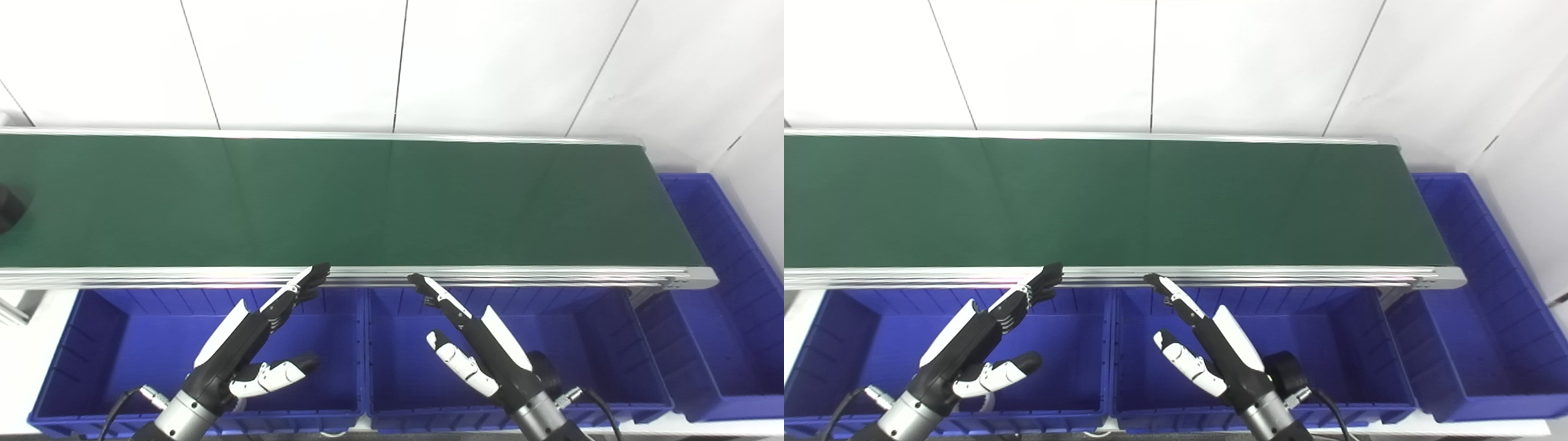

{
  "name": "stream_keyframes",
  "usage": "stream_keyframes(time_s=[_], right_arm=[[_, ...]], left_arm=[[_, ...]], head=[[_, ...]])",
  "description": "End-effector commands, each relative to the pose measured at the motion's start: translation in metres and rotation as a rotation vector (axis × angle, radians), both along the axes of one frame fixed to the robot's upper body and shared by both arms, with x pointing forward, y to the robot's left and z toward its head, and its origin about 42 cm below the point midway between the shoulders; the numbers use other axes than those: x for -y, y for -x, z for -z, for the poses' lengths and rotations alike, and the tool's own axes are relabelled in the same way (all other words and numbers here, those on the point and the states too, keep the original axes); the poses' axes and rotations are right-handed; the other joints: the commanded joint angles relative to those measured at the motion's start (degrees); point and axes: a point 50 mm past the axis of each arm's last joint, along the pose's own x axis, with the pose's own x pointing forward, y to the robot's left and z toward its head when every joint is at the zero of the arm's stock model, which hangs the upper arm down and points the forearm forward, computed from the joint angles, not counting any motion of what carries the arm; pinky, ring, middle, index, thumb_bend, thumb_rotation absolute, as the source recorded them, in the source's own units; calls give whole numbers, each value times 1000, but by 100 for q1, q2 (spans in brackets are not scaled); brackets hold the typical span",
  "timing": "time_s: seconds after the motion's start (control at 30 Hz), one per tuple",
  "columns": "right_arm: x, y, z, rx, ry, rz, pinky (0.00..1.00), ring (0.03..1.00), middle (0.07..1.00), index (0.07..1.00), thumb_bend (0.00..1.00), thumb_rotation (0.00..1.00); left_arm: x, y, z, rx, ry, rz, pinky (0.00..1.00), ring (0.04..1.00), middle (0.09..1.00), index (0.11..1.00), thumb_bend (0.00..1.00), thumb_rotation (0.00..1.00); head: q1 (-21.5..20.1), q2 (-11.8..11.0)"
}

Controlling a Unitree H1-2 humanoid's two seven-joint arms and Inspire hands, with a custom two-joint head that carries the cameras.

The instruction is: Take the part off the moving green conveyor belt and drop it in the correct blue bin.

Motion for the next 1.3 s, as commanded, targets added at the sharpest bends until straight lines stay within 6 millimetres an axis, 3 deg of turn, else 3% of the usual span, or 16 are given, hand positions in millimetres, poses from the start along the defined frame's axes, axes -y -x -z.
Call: stream_keyframes(time_s=[0.0,1.27], right_arm=[[-2,-2,-12,71,-35,-14,890,938,965,947,408,990],[0,-3,-11,61,-36,-17,881,931,961,949,415,993]], left_arm=[[2,-1,-11,57,22,6,925,960,967,951,450,689],[3,-3,-8,47,33,6,912,956,971,958,445,677]], head=[[5,3],[30,-39]])
